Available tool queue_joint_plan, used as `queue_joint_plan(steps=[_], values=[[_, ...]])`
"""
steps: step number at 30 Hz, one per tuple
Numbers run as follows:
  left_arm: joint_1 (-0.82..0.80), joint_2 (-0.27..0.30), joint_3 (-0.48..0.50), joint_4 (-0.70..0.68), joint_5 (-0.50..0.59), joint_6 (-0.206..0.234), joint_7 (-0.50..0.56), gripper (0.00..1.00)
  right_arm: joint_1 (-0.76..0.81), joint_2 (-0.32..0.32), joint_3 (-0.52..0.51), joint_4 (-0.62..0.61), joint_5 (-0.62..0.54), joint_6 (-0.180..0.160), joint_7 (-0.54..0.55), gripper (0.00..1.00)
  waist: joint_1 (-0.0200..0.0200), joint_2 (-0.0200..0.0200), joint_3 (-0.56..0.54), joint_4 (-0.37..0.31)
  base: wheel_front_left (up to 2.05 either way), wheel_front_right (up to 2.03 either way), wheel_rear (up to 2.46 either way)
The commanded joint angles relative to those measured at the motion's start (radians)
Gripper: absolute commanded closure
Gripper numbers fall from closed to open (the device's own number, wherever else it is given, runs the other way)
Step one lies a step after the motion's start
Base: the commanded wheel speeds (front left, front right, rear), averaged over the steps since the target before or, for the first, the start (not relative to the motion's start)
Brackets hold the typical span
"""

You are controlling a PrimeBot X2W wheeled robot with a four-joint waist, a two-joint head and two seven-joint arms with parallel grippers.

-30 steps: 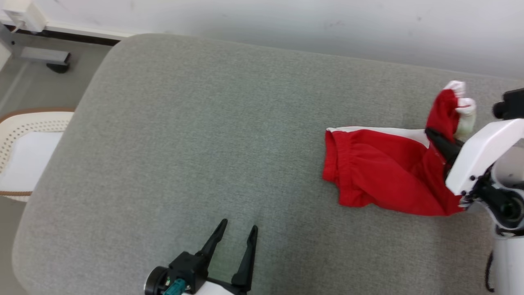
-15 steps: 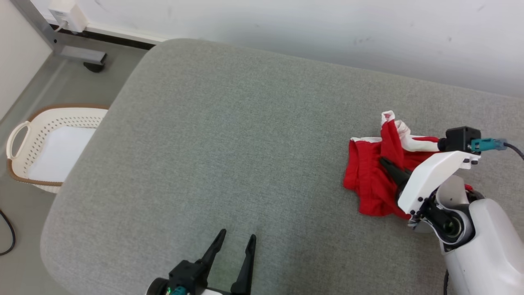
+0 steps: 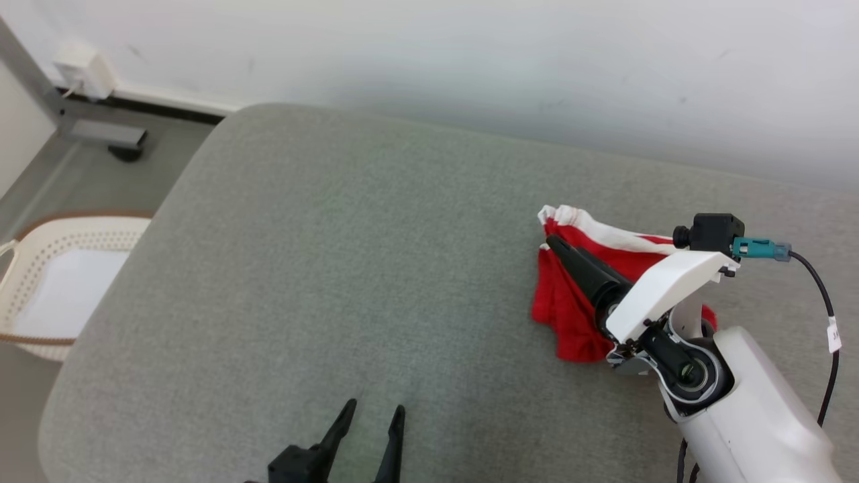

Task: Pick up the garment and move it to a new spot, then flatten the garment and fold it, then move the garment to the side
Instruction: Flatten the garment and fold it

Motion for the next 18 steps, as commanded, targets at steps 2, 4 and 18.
queue_joint_plan(steps=[2, 4, 18], values=[[0.022, 0.004, 0.016, 0.006, 0.014, 0.001, 0.000, 0.00, 0.035, -0.002, 0.008, -0.030, -0.001, 0.000, -0.028, 0.00, 0.0000, 0.0000, -0.045, -0.039, 0.00, 0.00, 0.00], [0.035, 0.004, 0.026, 0.008, 0.020, 0.003, 0.000, 0.00, 0.058, -0.003, -0.009, -0.070, -0.029, 0.000, -0.051, 0.00, 0.0000, 0.0000, -0.067, -0.060, 0.00, 0.00, 0.00], [0.115, 0.016, 0.091, -0.036, 0.050, 0.003, 0.000, 0.00, 0.410, -0.146, -0.280, -0.514, -0.597, 0.000, -0.151, 0.00, 0.0000, 0.0000, -0.151, -0.148, 0.00, 0.00, 0.00]])
